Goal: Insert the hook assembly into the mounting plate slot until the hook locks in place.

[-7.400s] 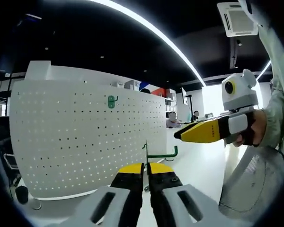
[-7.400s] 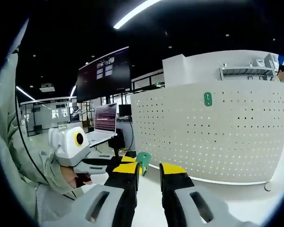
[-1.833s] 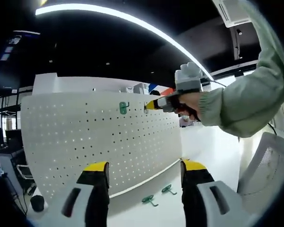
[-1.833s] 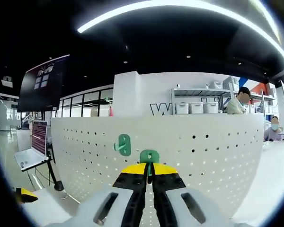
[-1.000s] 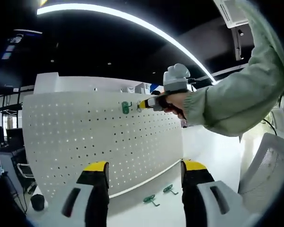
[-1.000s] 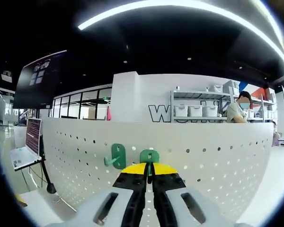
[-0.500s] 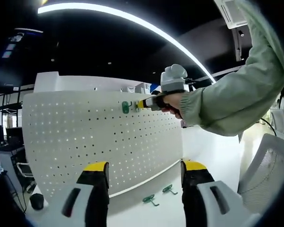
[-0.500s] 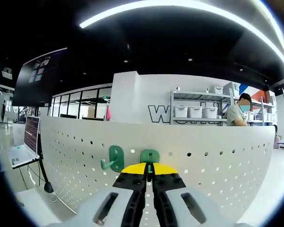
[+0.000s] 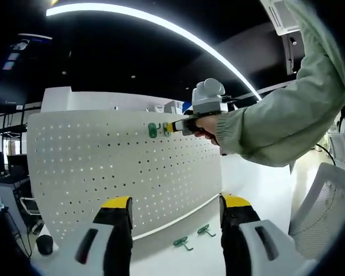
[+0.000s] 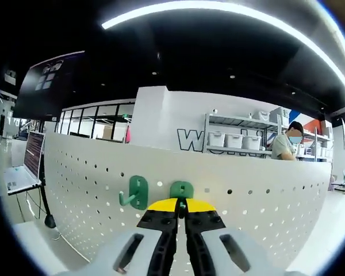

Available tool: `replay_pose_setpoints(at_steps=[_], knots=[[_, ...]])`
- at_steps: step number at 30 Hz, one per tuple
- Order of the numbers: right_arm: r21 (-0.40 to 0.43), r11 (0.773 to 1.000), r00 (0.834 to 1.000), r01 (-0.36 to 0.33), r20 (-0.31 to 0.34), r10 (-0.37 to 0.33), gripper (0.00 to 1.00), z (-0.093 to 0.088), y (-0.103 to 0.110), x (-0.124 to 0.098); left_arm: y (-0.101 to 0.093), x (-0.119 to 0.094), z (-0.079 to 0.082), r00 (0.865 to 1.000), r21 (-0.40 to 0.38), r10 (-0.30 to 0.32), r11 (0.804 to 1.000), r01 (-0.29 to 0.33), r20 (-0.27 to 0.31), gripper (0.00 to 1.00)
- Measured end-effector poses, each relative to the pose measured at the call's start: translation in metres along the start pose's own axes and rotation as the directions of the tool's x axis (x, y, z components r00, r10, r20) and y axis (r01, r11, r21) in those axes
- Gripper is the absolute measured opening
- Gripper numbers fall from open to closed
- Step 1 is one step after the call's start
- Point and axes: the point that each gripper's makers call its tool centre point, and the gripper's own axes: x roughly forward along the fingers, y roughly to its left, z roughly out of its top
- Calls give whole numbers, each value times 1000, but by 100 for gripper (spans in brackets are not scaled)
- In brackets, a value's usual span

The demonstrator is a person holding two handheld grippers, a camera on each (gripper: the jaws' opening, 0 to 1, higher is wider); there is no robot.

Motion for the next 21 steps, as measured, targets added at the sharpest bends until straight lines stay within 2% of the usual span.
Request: replay_pose_setpoints(at_steps=[6,21], knots=[[-27,999,1000,27,12,-27,1,-1,0,2,1,0,0,1000,-3,4,1000,-4,1,63],[-4,1000,999,28,23,-28,2,-2,-2,3,3,-1,1,1000,-5,11,1000,-11,4,63]])
